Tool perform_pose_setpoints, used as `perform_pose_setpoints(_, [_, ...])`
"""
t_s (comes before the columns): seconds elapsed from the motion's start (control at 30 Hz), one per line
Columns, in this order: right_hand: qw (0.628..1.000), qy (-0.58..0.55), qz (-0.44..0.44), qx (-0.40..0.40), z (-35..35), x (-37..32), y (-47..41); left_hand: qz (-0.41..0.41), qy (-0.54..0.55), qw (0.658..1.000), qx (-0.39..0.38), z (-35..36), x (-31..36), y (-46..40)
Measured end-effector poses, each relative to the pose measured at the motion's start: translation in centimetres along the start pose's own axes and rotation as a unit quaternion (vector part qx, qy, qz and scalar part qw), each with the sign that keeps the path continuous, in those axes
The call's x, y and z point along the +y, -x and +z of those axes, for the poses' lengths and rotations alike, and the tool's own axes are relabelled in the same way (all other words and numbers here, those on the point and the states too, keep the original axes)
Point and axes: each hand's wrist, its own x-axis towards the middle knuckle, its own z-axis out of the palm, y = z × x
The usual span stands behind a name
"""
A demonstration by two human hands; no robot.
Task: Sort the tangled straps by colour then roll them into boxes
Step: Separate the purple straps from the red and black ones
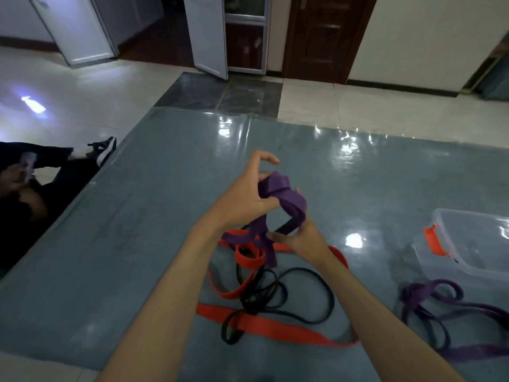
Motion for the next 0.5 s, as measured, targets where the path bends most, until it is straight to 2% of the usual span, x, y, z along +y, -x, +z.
perform_pose_setpoints(0.07, [1.000,-0.006,0.009,0.010,0.9,-0.8,-0.5,0.006,0.022,1.000,-0.007,-1.0,0.1,-0.2])
perform_pose_setpoints(0.2, [0.991,-0.121,0.043,-0.035,1.1,-1.7,-1.8,0.015,0.045,0.999,0.026,-3.4,-0.1,-1.4])
perform_pose_setpoints(0.27, [0.992,-0.105,0.041,-0.052,0.9,-2.1,-2.1,0.015,0.058,0.998,0.028,-4.6,0.0,-2.0])
perform_pose_setpoints(0.4, [0.986,-0.048,0.030,-0.158,1.5,-2.7,-3.4,0.027,0.087,0.996,0.020,-5.4,0.2,-3.8])
perform_pose_setpoints(0.5, [0.991,-0.050,0.028,-0.118,2.8,-2.3,-5.1,0.032,0.110,0.992,0.059,-5.7,-0.3,-5.0])
